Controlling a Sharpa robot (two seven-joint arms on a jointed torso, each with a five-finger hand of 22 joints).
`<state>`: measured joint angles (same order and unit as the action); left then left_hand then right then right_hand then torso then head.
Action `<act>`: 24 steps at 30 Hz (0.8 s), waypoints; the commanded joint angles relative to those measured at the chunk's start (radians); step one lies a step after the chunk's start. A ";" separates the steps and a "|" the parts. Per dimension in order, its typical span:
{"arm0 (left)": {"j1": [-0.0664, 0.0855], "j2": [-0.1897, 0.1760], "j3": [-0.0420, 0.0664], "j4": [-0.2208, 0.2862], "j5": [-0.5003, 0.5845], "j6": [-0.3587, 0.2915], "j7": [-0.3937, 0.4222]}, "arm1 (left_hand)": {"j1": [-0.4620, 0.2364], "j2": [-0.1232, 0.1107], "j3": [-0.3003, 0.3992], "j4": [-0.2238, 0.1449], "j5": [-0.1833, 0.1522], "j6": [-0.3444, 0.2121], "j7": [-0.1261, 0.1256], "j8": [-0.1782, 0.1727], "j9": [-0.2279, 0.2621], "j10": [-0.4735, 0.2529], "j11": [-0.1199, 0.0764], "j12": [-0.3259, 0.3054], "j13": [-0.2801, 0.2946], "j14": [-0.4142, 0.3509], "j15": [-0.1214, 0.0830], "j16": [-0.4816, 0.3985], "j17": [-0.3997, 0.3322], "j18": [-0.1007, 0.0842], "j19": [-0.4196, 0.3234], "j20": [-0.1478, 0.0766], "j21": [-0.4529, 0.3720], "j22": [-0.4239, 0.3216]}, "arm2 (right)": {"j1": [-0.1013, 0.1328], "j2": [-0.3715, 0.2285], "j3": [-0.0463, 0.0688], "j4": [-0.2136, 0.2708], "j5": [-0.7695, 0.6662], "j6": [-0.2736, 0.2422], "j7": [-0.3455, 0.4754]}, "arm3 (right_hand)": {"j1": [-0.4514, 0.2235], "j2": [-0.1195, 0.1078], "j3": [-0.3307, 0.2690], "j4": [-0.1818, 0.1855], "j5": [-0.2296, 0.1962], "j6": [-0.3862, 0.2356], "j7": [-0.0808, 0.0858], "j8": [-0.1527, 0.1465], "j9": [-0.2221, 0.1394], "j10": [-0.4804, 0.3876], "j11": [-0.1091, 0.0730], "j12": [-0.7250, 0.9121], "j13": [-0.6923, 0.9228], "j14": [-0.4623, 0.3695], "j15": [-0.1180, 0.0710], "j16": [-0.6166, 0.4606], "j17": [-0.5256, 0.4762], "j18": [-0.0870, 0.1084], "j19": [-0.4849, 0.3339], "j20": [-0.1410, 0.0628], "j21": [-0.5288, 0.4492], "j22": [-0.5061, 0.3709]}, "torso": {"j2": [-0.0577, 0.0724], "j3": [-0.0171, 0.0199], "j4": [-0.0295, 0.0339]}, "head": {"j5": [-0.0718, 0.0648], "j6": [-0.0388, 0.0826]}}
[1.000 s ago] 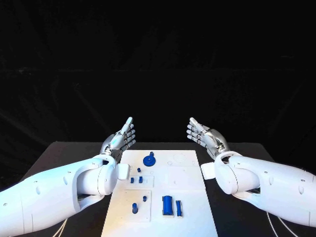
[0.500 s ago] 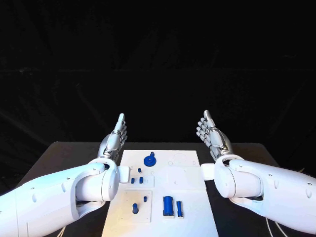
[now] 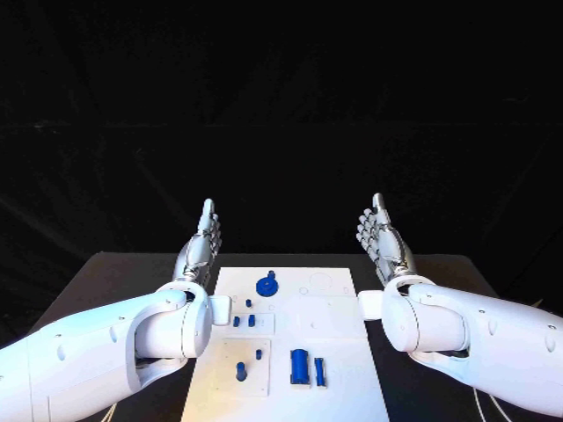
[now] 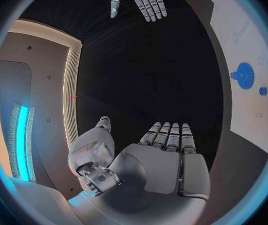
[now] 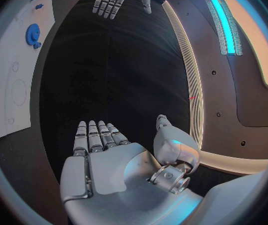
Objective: Assemble the parts on the task board
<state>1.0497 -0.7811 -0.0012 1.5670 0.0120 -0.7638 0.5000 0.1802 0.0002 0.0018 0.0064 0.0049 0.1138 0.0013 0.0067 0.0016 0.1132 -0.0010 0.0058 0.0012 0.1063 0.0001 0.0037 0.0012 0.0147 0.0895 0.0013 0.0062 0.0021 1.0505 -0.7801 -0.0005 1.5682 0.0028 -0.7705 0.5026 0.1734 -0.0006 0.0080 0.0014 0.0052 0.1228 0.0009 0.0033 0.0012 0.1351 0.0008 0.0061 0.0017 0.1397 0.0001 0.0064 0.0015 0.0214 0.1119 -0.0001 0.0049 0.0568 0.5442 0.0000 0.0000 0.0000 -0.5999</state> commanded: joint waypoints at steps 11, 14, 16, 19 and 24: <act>0.000 0.001 0.001 0.003 -0.012 -0.006 0.020 | -0.180 0.000 -0.002 -0.006 -0.005 -0.114 -0.001 -0.007 -0.002 -0.113 0.001 -0.006 -0.001 -0.106 0.000 -0.004 -0.001 -0.015 -0.089 -0.001 -0.006 -0.002 | 0.000 0.000 0.001 0.002 -0.003 0.000 0.017 | -0.173 0.001 -0.008 -0.001 -0.005 -0.123 -0.001 -0.003 -0.001 -0.135 -0.001 -0.006 -0.002 -0.140 0.000 -0.006 -0.001 -0.021 -0.112 0.000 -0.005 -0.057 | 0.000 0.0000 0.0000 | 0.000 0.000; 0.000 0.001 0.001 0.003 -0.012 -0.006 0.020 | -0.180 0.000 -0.002 -0.006 -0.005 -0.114 -0.001 -0.007 -0.002 -0.113 0.001 -0.006 -0.001 -0.106 0.000 -0.004 -0.001 -0.015 -0.089 -0.001 -0.006 -0.002 | 0.000 0.000 0.001 0.002 -0.003 0.000 0.017 | -0.173 0.001 -0.008 -0.001 -0.005 -0.123 -0.001 -0.003 -0.001 -0.135 -0.001 -0.006 -0.002 -0.140 0.000 -0.006 -0.001 -0.021 -0.112 0.000 -0.005 -0.057 | 0.000 0.0000 0.0000 | 0.000 0.000; 0.000 0.001 0.001 0.003 -0.012 -0.006 0.020 | -0.180 0.000 -0.002 -0.006 -0.005 -0.114 -0.001 -0.007 -0.002 -0.113 0.001 -0.006 -0.001 -0.106 0.000 -0.004 -0.001 -0.015 -0.089 -0.001 -0.006 -0.002 | 0.000 0.000 0.001 0.002 -0.003 0.000 0.017 | -0.173 0.001 -0.008 -0.001 -0.005 -0.123 -0.001 -0.003 -0.001 -0.135 -0.001 -0.006 -0.002 -0.140 0.000 -0.006 -0.001 -0.021 -0.112 0.000 -0.005 -0.057 | 0.000 0.0000 0.0000 | 0.000 0.000; 0.000 0.001 0.001 0.003 -0.012 -0.006 0.020 | -0.180 0.000 -0.002 -0.006 -0.005 -0.114 -0.001 -0.007 -0.002 -0.113 0.001 -0.006 -0.001 -0.106 0.000 -0.004 -0.001 -0.015 -0.089 -0.001 -0.006 -0.002 | 0.000 0.000 0.001 0.002 -0.003 0.000 0.017 | -0.173 0.001 -0.008 -0.001 -0.005 -0.123 -0.001 -0.003 -0.001 -0.135 -0.001 -0.006 -0.002 -0.140 0.000 -0.006 -0.001 -0.021 -0.112 0.000 -0.005 -0.057 | 0.000 0.0000 0.0000 | 0.000 0.000; 0.000 0.001 0.001 0.003 -0.012 -0.006 0.020 | -0.180 0.000 -0.002 -0.006 -0.005 -0.114 -0.001 -0.007 -0.002 -0.113 0.001 -0.006 -0.001 -0.106 0.000 -0.004 -0.001 -0.015 -0.089 -0.001 -0.006 -0.002 | 0.000 0.000 0.001 0.002 -0.003 0.000 0.017 | -0.173 0.001 -0.008 -0.001 -0.005 -0.123 -0.001 -0.003 -0.001 -0.135 -0.001 -0.006 -0.002 -0.140 0.000 -0.006 -0.001 -0.021 -0.112 0.000 -0.005 -0.057 | 0.000 0.0000 0.0000 | 0.000 0.000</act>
<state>1.0496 -0.7812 -0.0011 1.5672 0.0108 -0.7675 0.5025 0.0076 0.0000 0.0019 0.0065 0.0050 0.0051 -0.0004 0.0068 0.0010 0.0049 0.0002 0.0058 0.0016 0.0056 0.0002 0.0037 0.0015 0.0149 0.0039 0.0001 0.0062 0.0010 1.0504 -0.7802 -0.0004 1.5685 0.0062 -0.7746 0.5054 0.0056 -0.0003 0.0056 -0.0011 0.0053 0.0037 -0.0003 0.0034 0.0016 0.0047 -0.0007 0.0062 0.0010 0.0051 -0.0001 0.0064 0.0012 0.0059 0.0050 -0.0001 0.0050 0.0010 0.5442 0.0000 0.0000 0.0000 -0.5999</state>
